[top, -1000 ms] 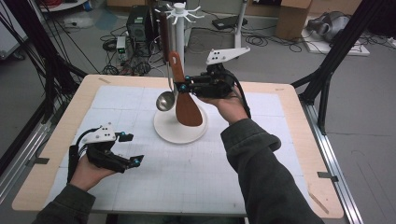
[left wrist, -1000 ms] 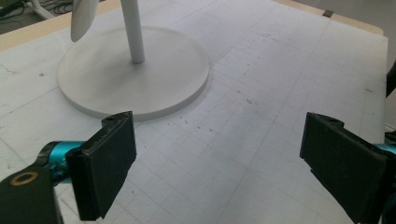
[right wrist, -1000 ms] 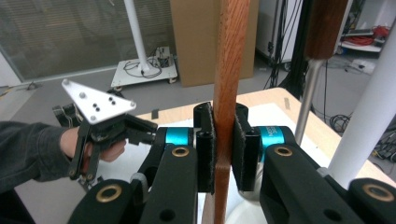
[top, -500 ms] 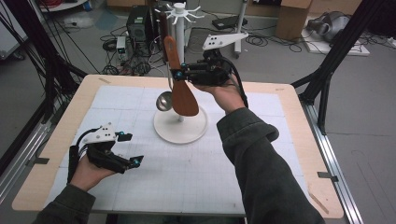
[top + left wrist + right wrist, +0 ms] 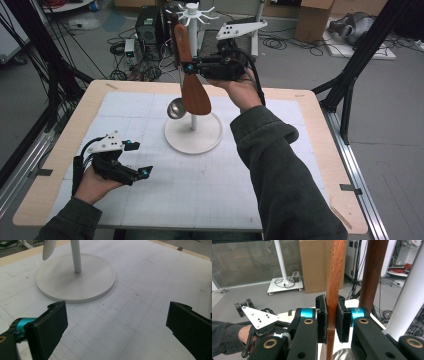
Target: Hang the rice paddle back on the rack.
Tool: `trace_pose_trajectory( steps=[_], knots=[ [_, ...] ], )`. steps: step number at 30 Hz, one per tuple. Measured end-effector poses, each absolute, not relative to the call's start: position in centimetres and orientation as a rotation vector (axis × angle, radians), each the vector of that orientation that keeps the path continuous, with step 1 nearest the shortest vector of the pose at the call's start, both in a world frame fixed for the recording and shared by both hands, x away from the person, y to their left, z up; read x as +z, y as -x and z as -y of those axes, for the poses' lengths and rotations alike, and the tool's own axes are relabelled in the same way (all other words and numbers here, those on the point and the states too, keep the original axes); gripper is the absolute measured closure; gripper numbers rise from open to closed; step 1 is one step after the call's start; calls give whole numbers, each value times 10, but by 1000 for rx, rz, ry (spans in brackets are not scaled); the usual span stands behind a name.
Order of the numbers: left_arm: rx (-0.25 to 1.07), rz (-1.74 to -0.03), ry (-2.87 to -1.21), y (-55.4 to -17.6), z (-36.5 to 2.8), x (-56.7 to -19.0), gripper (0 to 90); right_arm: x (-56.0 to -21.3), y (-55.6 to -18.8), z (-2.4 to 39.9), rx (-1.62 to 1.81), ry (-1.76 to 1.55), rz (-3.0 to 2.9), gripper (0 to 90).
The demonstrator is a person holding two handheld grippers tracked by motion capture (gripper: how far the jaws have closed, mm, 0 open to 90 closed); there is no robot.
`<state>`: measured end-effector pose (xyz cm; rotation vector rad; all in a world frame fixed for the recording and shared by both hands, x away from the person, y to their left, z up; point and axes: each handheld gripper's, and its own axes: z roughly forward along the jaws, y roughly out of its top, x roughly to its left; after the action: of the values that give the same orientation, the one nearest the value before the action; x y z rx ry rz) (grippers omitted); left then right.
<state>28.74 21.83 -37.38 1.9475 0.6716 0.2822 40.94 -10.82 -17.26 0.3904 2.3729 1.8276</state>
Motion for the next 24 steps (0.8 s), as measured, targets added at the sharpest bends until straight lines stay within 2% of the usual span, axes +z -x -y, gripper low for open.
trace_pose_trajectory(
  steps=[8,24],
  knots=[
    [282,-667,-1949,-287,-219,-374,43,-164,-415,109,1824,-417,-2360,823],
    [284,-665,-1944,-286,-220,-374,43,-170,-425,111,1815,-483,-2350,817]
  ],
)
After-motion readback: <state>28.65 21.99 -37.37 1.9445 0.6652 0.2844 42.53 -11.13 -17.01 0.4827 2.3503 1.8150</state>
